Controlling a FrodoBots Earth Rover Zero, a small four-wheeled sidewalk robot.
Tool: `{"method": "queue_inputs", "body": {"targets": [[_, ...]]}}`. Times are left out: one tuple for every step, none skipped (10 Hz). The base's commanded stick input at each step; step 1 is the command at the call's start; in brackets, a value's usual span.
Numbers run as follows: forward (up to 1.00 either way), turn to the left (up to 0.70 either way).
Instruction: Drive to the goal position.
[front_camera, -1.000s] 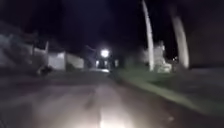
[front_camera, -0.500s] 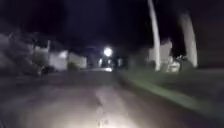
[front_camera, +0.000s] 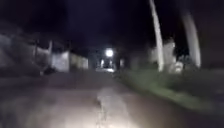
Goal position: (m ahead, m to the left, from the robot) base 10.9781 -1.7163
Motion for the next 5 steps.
{"method": "queue_inputs", "body": {"targets": [[0.70,0.00],[0.70,0.00],[0.70,0.00],[0.70,0.00],[0.70,0.00]]}}
